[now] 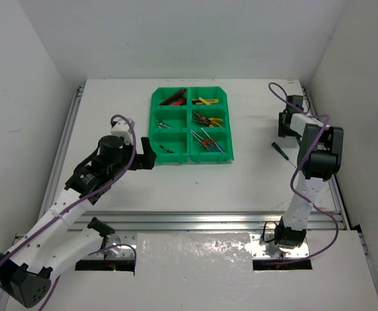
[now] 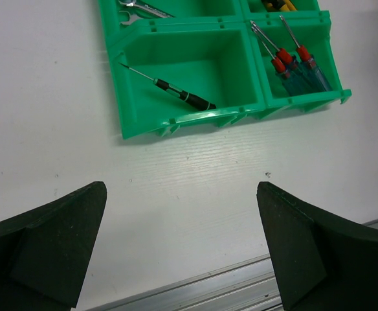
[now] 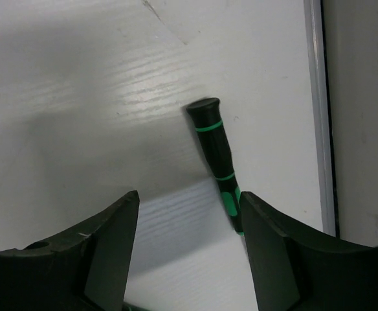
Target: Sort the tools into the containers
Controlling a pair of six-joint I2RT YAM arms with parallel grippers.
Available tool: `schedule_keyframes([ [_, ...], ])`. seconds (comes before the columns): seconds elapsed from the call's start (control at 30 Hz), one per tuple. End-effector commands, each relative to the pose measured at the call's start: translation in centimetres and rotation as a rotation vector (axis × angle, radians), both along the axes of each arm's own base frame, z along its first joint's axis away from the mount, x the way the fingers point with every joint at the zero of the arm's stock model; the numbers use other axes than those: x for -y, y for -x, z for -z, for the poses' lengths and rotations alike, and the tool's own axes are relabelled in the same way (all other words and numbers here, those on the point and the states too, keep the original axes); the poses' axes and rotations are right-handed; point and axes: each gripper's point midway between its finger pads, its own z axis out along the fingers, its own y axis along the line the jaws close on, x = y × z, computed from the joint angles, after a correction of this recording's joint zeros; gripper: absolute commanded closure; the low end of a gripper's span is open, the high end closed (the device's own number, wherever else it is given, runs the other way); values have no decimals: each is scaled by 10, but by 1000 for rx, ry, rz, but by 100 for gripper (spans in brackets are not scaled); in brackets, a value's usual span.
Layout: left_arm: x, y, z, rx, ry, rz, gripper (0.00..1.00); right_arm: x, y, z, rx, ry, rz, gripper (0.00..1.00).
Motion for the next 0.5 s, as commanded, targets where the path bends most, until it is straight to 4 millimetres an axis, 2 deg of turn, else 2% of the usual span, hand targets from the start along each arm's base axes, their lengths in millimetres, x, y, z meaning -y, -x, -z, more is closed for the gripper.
schedule_keyframes([
  [0.0,6,-3,-12,47,17,28,0,0,-18,-27,134,-33,1,37],
  [0.03,7,-3,-11,45,16,29,0,-6,-19,-24,144,-81,-6,38],
  [0.17,7,-3,-10,43,17,32,0,-1,-12,-14,171,-147,46,39],
  [0.37,9,-3,-10,42,18,42,0,7,-3,-12,220,-99,48,38],
  [0.43,9,-3,-10,41,17,40,0,6,-5,-21,264,-91,34,38],
  [0.47,8,-3,-10,40,16,41,0,6,-3,-20,278,-84,31,38],
])
